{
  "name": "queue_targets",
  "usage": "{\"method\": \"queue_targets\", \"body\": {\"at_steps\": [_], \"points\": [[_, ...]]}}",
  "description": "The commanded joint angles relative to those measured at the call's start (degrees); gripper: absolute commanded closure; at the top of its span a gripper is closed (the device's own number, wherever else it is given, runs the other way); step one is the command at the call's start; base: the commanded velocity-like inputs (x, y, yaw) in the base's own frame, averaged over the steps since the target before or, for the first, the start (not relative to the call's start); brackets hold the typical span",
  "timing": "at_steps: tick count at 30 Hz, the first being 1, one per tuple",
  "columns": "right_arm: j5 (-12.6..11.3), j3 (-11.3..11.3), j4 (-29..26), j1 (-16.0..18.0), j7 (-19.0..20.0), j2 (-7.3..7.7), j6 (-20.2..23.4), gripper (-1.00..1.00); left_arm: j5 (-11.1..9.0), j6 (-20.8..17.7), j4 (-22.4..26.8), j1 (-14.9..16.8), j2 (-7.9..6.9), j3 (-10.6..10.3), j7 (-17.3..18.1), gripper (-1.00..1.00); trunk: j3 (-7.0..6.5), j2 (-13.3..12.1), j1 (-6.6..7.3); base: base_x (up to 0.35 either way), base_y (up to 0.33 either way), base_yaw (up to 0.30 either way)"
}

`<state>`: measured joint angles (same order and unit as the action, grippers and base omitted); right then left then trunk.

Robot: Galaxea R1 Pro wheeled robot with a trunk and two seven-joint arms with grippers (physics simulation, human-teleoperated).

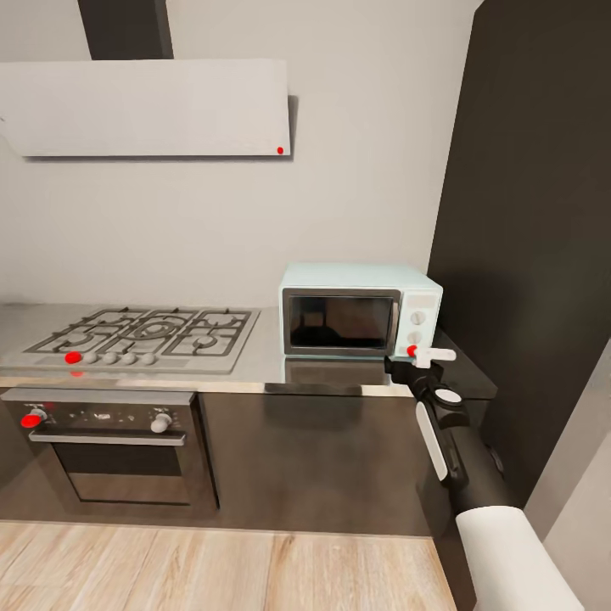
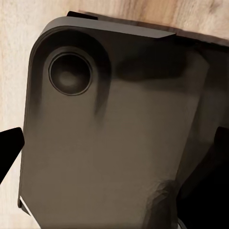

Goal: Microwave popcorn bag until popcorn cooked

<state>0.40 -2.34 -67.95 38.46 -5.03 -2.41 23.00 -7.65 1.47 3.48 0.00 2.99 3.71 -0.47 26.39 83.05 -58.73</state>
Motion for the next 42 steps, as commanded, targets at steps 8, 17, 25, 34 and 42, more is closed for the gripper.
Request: {"method": "queue_targets", "body": {"at_steps": [8,17,25,34,42], "points": [[0.2,-0.1,-0.1,0.0,-0.2,0.11,0.1,-1.00,-0.3,0.1,0.0,0.0,-0.17,0.3,0.0,-1.00,0.06,0.0,0.00,0.061,0.000,0.000],[0.2,-0.1,-0.1,0.0,-0.1,0.13,0.1,-1.00,-0.3,0.1,0.0,0.0,-0.18,0.3,-0.1,-1.00,0.06,0.0,0.00,0.265,0.000,0.000],[0.1,-0.1,0.7,0.0,-0.1,0.49,0.0,-1.00,-0.3,0.1,0.0,0.0,-0.18,0.3,-0.1,-1.00,0.06,0.0,0.00,0.227,0.000,0.000],[1.1,-0.1,1.0,0.0,0.0,0.75,-0.1,-1.00,-0.3,0.1,0.0,0.0,-0.26,0.3,-0.1,-1.00,0.06,0.0,0.00,0.089,0.000,0.000],[5.0,-0.1,1.7,0.0,0.3,0.22,-0.2,-1.00,-0.3,0.1,0.1,0.0,-0.16,0.3,-0.1,-1.00,0.06,0.0,0.00,0.005,0.000,0.000]]}}
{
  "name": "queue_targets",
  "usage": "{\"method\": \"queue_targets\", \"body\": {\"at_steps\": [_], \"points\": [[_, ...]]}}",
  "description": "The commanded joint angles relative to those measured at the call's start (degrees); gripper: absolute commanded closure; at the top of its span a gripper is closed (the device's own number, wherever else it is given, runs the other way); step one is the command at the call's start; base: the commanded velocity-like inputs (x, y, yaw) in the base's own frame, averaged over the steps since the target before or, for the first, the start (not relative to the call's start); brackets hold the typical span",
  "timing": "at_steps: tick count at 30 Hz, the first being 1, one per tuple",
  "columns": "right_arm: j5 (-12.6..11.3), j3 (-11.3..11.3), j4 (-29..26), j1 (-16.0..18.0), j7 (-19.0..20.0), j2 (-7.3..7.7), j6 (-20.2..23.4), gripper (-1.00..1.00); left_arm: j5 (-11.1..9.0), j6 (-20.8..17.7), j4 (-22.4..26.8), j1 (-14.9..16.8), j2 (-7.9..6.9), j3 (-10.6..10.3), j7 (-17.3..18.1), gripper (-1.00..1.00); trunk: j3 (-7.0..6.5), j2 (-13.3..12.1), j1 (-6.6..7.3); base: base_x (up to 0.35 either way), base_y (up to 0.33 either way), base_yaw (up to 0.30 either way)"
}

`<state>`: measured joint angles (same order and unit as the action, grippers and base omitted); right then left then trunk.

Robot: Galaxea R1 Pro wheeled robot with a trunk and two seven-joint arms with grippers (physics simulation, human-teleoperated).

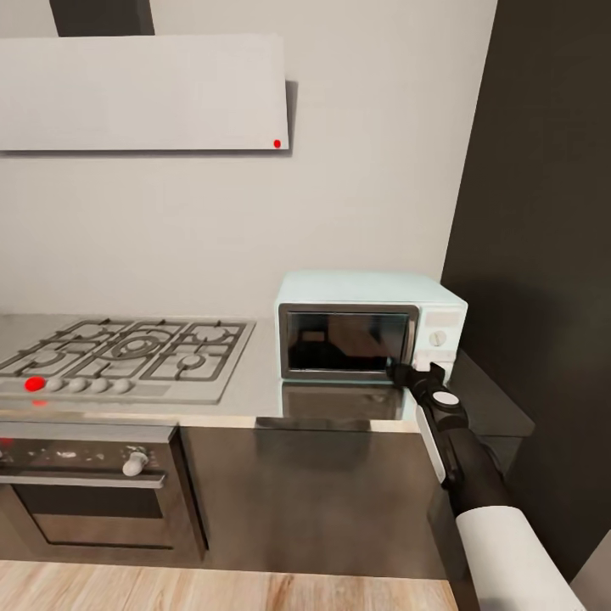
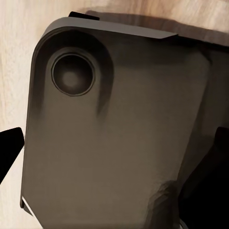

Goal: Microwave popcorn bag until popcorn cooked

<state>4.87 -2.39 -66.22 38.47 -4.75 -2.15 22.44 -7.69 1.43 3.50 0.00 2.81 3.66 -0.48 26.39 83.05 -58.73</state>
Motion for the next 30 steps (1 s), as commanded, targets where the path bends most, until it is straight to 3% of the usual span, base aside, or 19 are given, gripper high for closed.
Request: {"method": "queue_targets", "body": {"at_steps": [1,30], "points": [[0.6,-0.1,0.4,0.0,0.0,-0.09,0.3,-1.00,-0.2,0.1,0.1,0.0,-0.02,0.3,0.0,-1.00,0.05,0.0,0.00,0.076,0.000,0.000],[0.7,-0.2,1.4,0.0,0.0,0.32,0.2,-1.00,-0.2,0.1,0.0,0.0,0.07,0.2,0.0,-1.00,0.05,0.0,0.00,0.048,-0.010,0.000]]}}
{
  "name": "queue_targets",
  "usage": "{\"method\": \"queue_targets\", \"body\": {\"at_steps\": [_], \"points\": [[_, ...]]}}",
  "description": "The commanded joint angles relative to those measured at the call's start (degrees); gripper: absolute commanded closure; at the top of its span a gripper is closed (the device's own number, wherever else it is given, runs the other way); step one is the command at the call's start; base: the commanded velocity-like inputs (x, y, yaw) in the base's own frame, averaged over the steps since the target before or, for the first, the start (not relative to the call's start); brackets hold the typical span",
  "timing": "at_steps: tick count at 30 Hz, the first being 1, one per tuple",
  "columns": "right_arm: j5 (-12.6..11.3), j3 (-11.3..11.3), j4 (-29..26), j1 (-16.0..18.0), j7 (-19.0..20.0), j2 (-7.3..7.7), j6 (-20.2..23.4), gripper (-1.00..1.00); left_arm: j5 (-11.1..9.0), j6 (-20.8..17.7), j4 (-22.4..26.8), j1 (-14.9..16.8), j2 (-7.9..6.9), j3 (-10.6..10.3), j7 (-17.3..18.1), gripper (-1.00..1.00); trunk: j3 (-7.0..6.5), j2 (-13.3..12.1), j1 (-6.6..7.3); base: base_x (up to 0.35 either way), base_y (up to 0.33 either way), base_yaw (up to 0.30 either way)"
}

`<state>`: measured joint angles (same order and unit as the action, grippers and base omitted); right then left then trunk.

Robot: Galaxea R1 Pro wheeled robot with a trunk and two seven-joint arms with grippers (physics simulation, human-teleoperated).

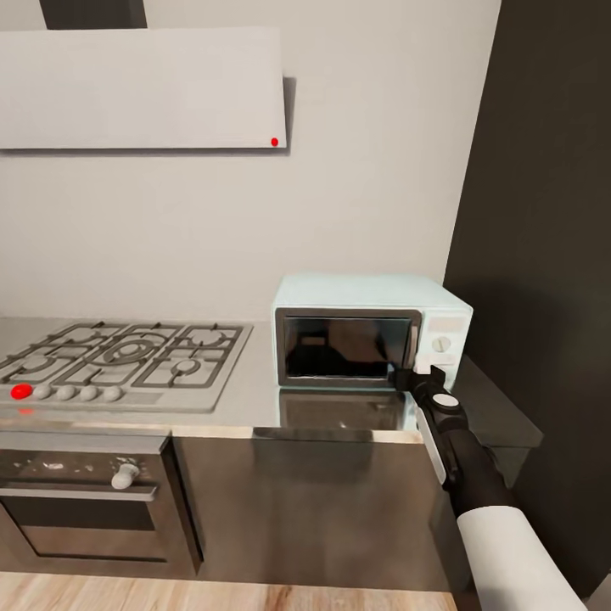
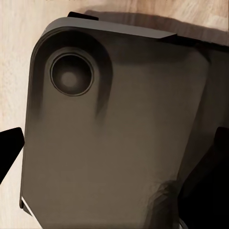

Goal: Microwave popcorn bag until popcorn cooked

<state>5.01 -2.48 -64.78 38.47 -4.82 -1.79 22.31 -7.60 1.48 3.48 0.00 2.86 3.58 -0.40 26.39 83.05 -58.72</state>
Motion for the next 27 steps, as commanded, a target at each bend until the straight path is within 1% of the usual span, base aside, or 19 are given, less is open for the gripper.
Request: {"method": "queue_targets", "body": {"at_steps": [1,5,6,23,24,27], "points": [[0.5,-0.1,-0.1,0.0,0.1,-0.05,0.4,-1.00,-0.2,0.1,0.1,0.0,0.03,0.3,0.0,-1.00,0.05,0.0,-0.01,0.053,0.000,0.000],[0.7,-0.1,-0.1,0.0,0.1,-0.16,0.4,-1.00,-0.2,0.1,0.0,0.0,0.06,0.4,0.0,-1.00,0.05,0.0,-0.01,0.011,0.000,0.000],[0.7,-0.1,-0.1,0.0,0.1,-0.12,0.4,1.00,-0.2,0.1,0.0,0.0,0.10,0.4,0.0,-1.00,0.05,0.0,-0.01,0.001,0.000,0.000],[0.8,-0.1,0.4,0.0,0.1,-0.40,0.4,1.00,-0.2,0.1,0.0,0.0,0.13,0.4,0.0,-1.00,0.05,0.0,-0.01,0.000,0.000,0.000],[2.0,-0.7,0.2,0.0,-0.3,-0.50,0.3,1.00,-0.4,0.1,0.1,-0.1,0.14,0.5,0.0,-1.00,0.04,0.0,0.00,0.000,0.000,0.000],[5.4,-0.8,0.5,0.0,-0.1,-0.70,0.3,1.00,-0.5,0.2,0.2,-0.2,0.15,0.6,0.0,-1.00,0.04,0.0,0.00,0.000,0.000,0.000]]}}
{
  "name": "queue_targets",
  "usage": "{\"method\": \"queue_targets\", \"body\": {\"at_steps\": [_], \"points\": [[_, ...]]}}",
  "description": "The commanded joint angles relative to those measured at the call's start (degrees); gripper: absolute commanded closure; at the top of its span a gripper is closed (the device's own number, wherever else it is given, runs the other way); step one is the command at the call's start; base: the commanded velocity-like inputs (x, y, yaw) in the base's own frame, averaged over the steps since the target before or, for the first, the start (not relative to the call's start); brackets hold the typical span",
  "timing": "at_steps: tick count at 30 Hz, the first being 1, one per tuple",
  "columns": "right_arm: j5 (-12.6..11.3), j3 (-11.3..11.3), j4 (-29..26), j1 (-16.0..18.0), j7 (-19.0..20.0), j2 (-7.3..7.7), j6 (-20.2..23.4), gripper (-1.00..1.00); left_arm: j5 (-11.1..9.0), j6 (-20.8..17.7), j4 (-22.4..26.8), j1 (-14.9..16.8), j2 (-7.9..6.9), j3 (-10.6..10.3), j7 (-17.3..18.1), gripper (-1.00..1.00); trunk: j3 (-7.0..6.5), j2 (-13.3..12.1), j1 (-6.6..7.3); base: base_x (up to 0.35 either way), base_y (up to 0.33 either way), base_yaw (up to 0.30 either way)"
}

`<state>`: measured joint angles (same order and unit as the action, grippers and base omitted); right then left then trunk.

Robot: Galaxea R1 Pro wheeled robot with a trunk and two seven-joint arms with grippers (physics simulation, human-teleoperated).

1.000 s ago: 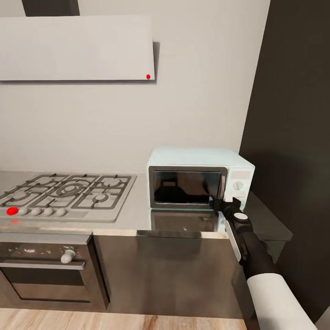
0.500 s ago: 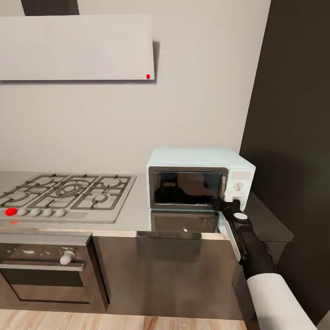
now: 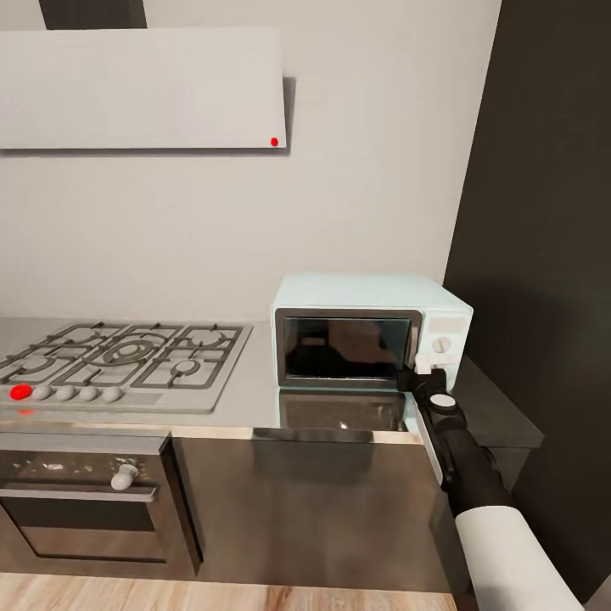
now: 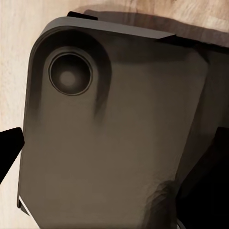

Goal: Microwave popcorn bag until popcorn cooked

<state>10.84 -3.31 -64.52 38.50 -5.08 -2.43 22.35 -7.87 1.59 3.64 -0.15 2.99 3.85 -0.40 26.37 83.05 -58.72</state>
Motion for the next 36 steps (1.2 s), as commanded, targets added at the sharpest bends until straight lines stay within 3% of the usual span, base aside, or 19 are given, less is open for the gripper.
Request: {"method": "queue_targets", "body": {"at_steps": [1,8,16,36], "points": [[0.2,-0.1,0.3,0.0,0.3,0.06,0.0,1.00,-0.3,0.1,0.1,0.0,0.01,0.4,0.0,-1.00,0.06,0.0,0.00,0.000,0.000,0.000],[-2.4,-0.1,0.4,0.0,0.1,0.40,-0.7,1.00,-0.3,0.1,0.1,0.0,0.04,0.4,0.0,-1.00,0.06,0.0,0.00,-0.003,0.000,0.000],[-3.4,-0.1,0.4,0.0,0.1,0.49,-0.7,1.00,-0.3,0.1,0.1,0.0,0.03,0.5,0.0,-1.00,0.06,0.0,0.00,-0.143,0.000,0.000],[-2.6,-0.1,0.4,0.0,0.1,0.33,-0.7,1.00,-0.3,0.1,0.1,0.0,0.02,0.5,0.0,-1.00,0.06,0.0,0.00,-0.150,0.061,0.000]]}}
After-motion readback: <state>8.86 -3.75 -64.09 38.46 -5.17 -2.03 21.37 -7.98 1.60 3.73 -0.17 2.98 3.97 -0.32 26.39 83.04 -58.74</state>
